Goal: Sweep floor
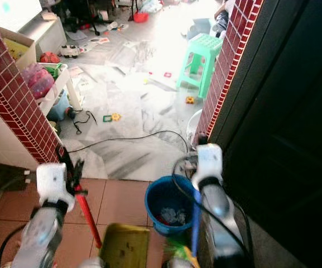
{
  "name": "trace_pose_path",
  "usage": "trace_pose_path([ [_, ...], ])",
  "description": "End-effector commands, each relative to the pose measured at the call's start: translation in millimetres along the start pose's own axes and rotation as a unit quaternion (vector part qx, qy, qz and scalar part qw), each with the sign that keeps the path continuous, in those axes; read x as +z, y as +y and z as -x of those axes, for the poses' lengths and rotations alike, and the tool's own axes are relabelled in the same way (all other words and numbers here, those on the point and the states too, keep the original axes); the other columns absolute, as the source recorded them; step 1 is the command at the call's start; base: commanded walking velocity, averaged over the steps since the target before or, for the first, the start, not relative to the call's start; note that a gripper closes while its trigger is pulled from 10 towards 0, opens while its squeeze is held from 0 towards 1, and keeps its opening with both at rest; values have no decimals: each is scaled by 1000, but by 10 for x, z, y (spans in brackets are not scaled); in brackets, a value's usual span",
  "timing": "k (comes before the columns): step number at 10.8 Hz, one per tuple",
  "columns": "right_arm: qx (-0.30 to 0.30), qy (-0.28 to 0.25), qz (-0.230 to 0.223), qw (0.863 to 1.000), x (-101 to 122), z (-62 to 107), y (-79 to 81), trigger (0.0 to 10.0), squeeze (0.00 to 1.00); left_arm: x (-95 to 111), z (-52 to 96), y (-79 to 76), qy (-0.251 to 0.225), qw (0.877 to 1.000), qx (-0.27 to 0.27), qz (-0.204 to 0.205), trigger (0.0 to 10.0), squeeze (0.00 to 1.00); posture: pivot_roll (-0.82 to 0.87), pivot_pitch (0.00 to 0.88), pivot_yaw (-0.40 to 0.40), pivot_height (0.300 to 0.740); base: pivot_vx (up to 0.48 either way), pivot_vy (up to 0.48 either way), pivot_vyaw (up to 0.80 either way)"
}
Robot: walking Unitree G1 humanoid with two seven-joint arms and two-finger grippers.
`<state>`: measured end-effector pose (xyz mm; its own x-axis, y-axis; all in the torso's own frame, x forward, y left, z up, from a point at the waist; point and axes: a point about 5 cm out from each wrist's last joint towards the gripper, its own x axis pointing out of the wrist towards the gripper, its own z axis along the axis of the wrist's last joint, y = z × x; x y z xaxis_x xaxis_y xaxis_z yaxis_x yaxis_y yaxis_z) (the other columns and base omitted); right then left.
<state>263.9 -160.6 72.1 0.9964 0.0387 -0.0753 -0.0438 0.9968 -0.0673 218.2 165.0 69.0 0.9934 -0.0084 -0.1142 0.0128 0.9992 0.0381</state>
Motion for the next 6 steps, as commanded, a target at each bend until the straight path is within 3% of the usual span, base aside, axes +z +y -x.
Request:
trace_pose_path([
  [1, -44, 4, -13, 999, -35, 60, -161, 10000, 0, 17, 40, 75, 1, 1000, 20, 4, 10000, 0, -39, 0, 8, 740, 0, 0, 0],
  [2, -57, 16, -6, 998, -102, 119, -241, 10000, 0, -9, 97, 113, 6, 1000, 22, 6, 10000, 0, -41, 0, 9, 740, 0, 0, 0],
  [4, -47, 27, 5, 999, -150, 128, -251, 10000, 0, -35, 164, 112, 21, 1000, 10, 20, 10000, 0, -37, 0, -4, 740, 0, 0, 0],
  [6, -34, 23, 8, 999, -114, 72, -211, 10000, 0, -3, 139, 60, 20, 1000, -9, 23, 10000, 0, -40, 0, -4, 740, 0, 396, 0],
])
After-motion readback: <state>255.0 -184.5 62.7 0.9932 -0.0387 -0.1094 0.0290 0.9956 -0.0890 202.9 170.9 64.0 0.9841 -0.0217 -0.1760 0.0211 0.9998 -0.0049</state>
